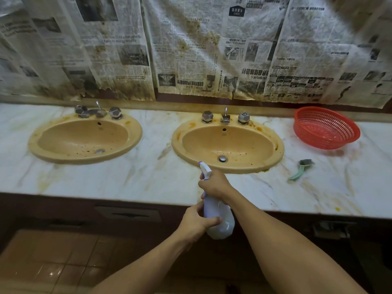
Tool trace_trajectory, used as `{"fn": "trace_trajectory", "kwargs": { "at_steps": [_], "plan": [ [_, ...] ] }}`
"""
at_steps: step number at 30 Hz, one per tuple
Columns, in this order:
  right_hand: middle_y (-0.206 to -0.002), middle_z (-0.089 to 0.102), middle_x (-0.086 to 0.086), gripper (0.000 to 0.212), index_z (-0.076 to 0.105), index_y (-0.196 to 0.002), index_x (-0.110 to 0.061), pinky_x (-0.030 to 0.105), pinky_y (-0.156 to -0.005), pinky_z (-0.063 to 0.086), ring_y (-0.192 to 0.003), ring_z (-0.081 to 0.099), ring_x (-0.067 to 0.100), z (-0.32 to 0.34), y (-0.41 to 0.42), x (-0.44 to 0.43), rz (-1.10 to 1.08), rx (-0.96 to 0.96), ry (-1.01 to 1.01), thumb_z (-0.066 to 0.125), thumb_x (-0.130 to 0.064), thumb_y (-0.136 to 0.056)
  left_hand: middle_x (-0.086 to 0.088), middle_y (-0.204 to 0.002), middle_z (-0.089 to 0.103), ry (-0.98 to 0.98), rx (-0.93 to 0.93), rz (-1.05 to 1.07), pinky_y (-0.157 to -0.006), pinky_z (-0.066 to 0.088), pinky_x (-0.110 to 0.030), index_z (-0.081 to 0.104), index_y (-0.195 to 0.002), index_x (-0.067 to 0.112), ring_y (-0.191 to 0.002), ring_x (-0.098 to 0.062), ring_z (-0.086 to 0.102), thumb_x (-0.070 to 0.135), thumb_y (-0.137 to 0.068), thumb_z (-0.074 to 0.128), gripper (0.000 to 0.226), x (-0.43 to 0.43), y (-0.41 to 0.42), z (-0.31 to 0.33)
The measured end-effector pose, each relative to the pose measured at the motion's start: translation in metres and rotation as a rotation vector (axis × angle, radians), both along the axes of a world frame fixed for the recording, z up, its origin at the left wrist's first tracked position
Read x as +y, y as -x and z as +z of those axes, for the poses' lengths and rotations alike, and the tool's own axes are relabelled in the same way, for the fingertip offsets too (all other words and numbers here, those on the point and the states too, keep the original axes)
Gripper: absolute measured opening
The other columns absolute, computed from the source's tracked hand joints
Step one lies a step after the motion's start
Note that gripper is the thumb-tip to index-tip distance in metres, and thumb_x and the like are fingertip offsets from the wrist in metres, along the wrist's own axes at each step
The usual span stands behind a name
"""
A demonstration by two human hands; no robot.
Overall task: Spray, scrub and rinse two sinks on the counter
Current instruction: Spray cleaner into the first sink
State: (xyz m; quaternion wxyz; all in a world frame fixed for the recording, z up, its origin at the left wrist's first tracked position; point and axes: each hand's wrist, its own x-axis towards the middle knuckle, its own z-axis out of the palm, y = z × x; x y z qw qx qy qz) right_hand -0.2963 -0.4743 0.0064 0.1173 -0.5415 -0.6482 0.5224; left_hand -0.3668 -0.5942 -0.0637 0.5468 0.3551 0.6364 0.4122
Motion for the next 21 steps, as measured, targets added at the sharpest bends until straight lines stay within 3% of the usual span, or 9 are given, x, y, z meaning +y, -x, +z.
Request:
{"fn": "trace_trajectory", "kwargs": {
  "at_steps": [3, 8, 12, 17, 19, 21],
  "plan": [
    [-0.079, 0.066, 0.010, 0.017, 0.061, -0.102, -0.008, 0.030, -0.059, 0.056, -0.055, 0.070, 0.022, -0.002, 0.000, 0.000, -0.031, 0.029, -0.035, 0.056, -0.009, -0.086, 0.013, -0.129, 0.066, -0.010, 0.012, 0.041, -0.101, 0.054, -0.030, 0.058, -0.138, 0.029, -0.122, -0.012, 0.062, 0.029, -0.073, 0.089, 0.072, 0.002, -0.002, 0.002],
    [-0.083, 0.071, 0.006, 0.026, 0.063, -0.107, -0.019, 0.037, -0.078, 0.059, -0.081, 0.075, 0.027, -0.008, -0.004, 0.010, 0.025, 0.030, -0.033, 0.059, -0.014, -0.082, 0.016, -0.125, 0.068, -0.001, 0.004, 0.037, -0.101, 0.053, -0.029, 0.060, -0.133, 0.034, -0.120, -0.012, 0.062, 0.032, -0.073, 0.089, 0.067, 0.005, -0.002, 0.001],
    [-0.076, 0.069, 0.005, 0.021, 0.061, -0.100, -0.015, 0.042, -0.079, 0.060, -0.073, 0.075, 0.025, -0.010, -0.016, 0.019, -0.015, 0.004, -0.065, 0.057, -0.016, -0.079, 0.016, -0.123, 0.071, -0.006, -0.006, -0.005, -0.105, 0.054, -0.037, 0.063, -0.135, 0.030, -0.119, -0.009, 0.064, 0.034, -0.070, 0.089, 0.070, 0.013, -0.012, 0.004],
    [-0.073, 0.067, 0.010, 0.015, 0.057, -0.090, -0.012, 0.044, -0.080, 0.059, -0.069, 0.075, 0.026, -0.009, -0.049, 0.034, -0.087, -0.038, -0.098, 0.054, -0.019, -0.076, 0.015, -0.119, 0.073, 0.003, -0.049, -0.080, -0.098, 0.056, -0.029, 0.064, -0.131, 0.030, -0.117, -0.009, 0.066, 0.026, -0.074, 0.088, 0.061, 0.033, -0.038, 0.009],
    [-0.084, 0.069, 0.009, 0.021, 0.058, -0.095, -0.017, 0.046, -0.082, 0.059, -0.078, 0.074, 0.029, -0.011, -0.067, 0.042, -0.109, -0.052, -0.101, 0.057, -0.023, -0.074, 0.014, -0.120, 0.071, 0.014, -0.063, -0.119, -0.095, 0.056, -0.027, 0.063, -0.131, 0.029, -0.117, -0.010, 0.064, 0.025, -0.076, 0.088, 0.061, 0.043, -0.051, 0.010],
    [-0.098, 0.067, 0.002, 0.036, 0.056, -0.108, -0.029, 0.044, -0.084, 0.060, -0.086, 0.072, 0.029, -0.015, -0.088, 0.049, -0.108, -0.073, -0.097, 0.057, -0.029, -0.072, 0.012, -0.122, 0.071, 0.030, -0.068, -0.162, -0.100, 0.056, -0.035, 0.064, -0.132, 0.028, -0.116, -0.012, 0.065, 0.030, -0.073, 0.088, 0.064, 0.052, -0.067, 0.008]
  ]
}}
